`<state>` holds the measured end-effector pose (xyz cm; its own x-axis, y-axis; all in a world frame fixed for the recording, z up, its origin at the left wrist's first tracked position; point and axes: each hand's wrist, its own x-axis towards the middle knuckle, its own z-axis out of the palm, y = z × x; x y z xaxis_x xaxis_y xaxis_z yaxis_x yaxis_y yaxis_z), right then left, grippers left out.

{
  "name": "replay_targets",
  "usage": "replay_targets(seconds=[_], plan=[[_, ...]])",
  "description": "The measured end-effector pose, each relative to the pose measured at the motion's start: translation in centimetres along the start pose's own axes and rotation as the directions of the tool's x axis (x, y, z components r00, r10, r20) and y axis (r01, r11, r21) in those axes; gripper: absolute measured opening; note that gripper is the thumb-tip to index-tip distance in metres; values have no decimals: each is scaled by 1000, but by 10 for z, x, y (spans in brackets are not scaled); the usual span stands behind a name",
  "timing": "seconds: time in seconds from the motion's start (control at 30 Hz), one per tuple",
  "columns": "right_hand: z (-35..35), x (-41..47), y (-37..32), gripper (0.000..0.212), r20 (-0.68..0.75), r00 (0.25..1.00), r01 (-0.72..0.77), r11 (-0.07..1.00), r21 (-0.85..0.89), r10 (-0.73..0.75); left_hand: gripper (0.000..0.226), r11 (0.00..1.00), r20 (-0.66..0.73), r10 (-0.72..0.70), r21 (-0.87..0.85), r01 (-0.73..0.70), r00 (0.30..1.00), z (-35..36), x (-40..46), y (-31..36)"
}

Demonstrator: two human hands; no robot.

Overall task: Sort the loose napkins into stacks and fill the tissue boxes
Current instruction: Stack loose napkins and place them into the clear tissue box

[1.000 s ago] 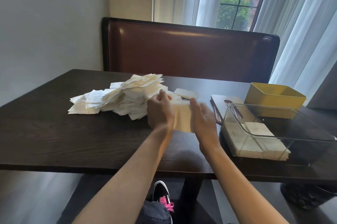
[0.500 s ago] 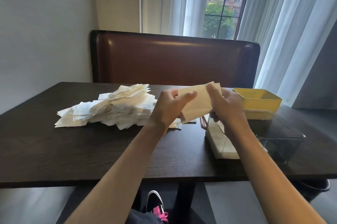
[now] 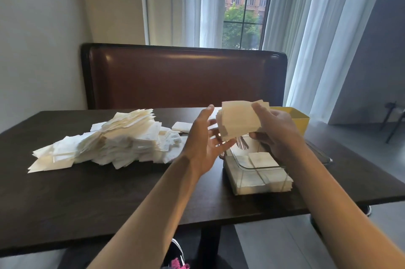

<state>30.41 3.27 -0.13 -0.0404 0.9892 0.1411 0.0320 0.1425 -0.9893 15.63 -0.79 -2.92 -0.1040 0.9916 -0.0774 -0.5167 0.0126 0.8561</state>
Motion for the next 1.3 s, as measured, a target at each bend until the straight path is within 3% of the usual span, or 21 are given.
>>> replay_targets(seconds=[0.07,0.2,0.3,0.53,0.63,0.77,0.87,1.0,1.1,1.17,1.3], plan=[[0,2,4,21,-12,1000,-22,999,42,22,53,1000,28,-28,-11,28,999,2,0,-7],[0,6,12,24,13,999,-30,998,-51,31,34,993,24,74,86,-76,997,6,4,-18],[-1,9,17,32,34,999,-15,995,-95,18,36,991,-12,109,85,-107,994,1,7,-18],[2,6,22,30,-26,998,51,995,-83,-54,35,992,-18,72,-103,-74,997,-7,4,-13],[4,6,25,28,17,998,58,994,-96,-56,40,995,-61,78,-56,-82,995,-9,4,-11],[5,7,19,30,68,996,67,992,-107,-60,18,994,-14,77,80,-76,997,-18,7,0],[2,10,12,36,187,982,10,995,-98,8,19,975,54,46,214,-56,997,-24,4,16],[6,8,8,32,463,864,-178,981,-82,195,17,921,91,40,383,-72,995,-26,4,31],[12,5,11,26,531,816,-220,972,-77,227,12,865,104,36,494,-83,994,-26,3,34],[13,3,12,25,527,823,-235,972,-26,213,12,882,72,81,458,-105,994,-28,4,31],[19,-2,11,22,383,916,-188,970,151,118,34,988,-43,116,107,-111,992,-28,4,17]])
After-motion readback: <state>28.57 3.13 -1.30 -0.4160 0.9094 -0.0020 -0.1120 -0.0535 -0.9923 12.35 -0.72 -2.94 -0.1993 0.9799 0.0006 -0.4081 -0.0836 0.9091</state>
